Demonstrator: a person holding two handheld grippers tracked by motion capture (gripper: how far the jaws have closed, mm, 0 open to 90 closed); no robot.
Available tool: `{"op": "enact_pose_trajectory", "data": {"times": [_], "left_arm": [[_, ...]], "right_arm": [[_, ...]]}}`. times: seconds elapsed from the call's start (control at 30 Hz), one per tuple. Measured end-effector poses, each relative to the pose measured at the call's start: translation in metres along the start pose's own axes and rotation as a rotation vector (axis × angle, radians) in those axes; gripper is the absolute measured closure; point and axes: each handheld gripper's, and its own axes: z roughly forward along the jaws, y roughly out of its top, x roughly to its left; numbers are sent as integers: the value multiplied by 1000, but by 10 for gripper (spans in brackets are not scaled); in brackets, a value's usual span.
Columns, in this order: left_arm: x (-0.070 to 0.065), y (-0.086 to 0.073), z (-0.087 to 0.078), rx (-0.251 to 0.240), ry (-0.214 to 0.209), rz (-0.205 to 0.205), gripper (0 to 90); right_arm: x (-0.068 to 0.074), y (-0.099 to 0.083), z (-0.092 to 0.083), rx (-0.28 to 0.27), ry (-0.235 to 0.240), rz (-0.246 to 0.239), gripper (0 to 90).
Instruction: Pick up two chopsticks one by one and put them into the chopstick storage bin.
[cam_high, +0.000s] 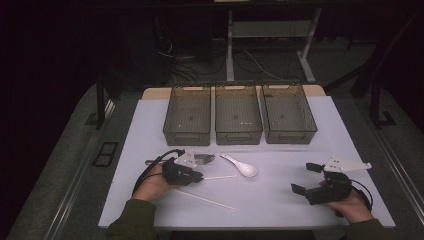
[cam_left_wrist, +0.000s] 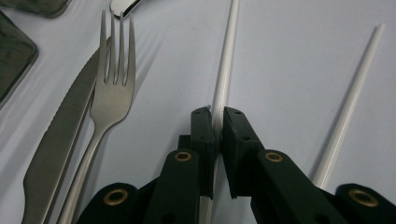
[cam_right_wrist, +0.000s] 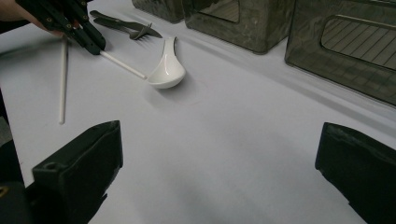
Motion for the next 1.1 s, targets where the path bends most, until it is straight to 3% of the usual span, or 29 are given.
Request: {"op": "enact_pose_trajectory", "data": {"times": [0.27, 0.4, 1.1], "left_arm": [[4, -1, 0, -24, -41, 23, 838], [6, 3, 1, -15, -36, 42, 842], [6, 10, -7, -37, -26, 11, 841]], "right_arm": [[0, 0, 0, 2, 2, -1, 8], [0, 0, 0, 1, 2, -1, 8], [0, 0, 0, 0, 1, 3, 8]]}}
